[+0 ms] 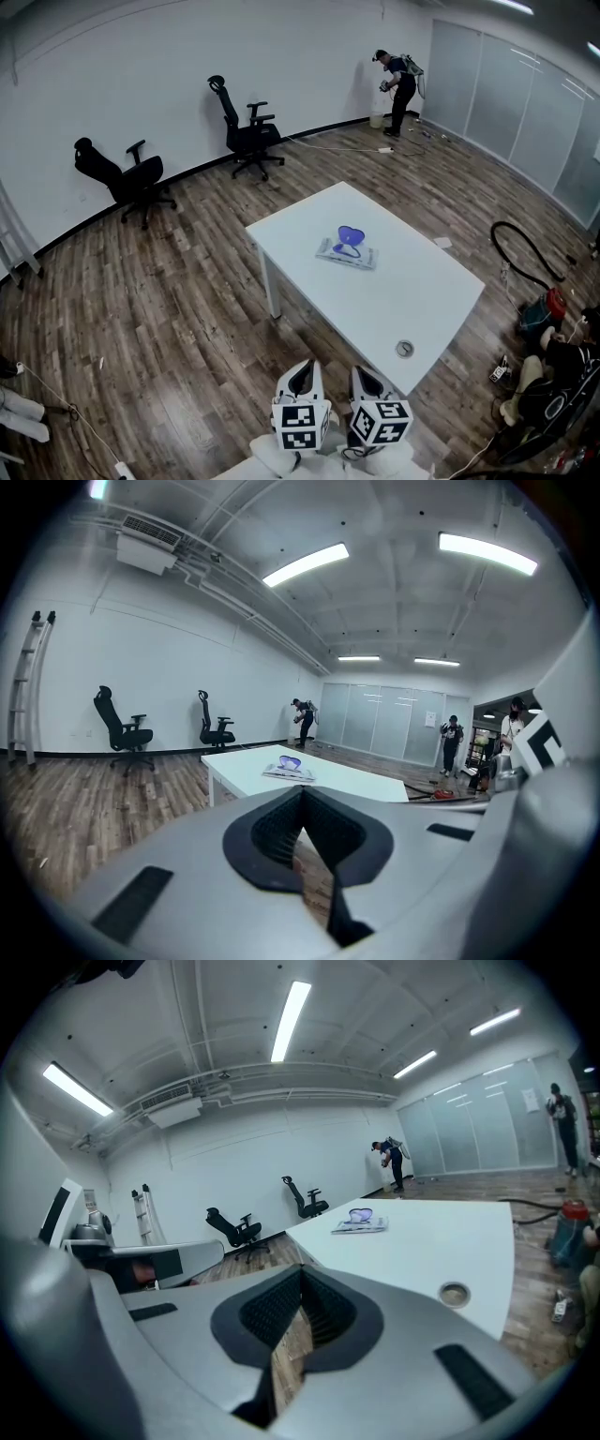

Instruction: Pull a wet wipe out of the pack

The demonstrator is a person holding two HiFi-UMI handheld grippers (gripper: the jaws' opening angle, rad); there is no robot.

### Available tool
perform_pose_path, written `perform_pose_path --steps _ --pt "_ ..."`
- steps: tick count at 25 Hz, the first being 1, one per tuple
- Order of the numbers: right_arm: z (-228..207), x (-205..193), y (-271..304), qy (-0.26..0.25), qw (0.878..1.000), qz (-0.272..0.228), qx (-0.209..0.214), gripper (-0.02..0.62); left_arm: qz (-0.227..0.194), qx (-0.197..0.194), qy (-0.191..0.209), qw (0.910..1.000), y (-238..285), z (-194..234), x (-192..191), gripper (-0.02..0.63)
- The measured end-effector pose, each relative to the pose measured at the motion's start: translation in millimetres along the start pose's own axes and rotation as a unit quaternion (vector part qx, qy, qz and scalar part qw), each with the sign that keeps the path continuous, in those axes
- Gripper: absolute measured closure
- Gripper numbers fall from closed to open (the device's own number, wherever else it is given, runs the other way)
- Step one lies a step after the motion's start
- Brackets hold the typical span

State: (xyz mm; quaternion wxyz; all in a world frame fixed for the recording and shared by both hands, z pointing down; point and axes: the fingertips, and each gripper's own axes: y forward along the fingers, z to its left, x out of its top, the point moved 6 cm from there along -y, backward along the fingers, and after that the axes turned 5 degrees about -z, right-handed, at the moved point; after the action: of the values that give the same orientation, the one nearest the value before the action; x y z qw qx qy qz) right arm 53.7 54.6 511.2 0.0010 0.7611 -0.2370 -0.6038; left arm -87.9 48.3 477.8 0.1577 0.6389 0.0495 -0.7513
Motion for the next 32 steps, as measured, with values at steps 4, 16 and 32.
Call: perform_pose_path --steps 4,16,32 --pt "-4 1 12 0.002 1.0 0.003 0.001 0.586 0.006 0.003 0.0 1.0 13 5 -2 0.611" --pt "-25 21 61 0.004 1.0 -0.002 -0.004 0.586 0.007 0.005 0.007 0.9999 64 18 7 0.611" --pt "-62 67 142 0.002 1.0 0.0 -0.005 0.586 0.017 0.008 0.009 0.9998 156 32 26 0.61"
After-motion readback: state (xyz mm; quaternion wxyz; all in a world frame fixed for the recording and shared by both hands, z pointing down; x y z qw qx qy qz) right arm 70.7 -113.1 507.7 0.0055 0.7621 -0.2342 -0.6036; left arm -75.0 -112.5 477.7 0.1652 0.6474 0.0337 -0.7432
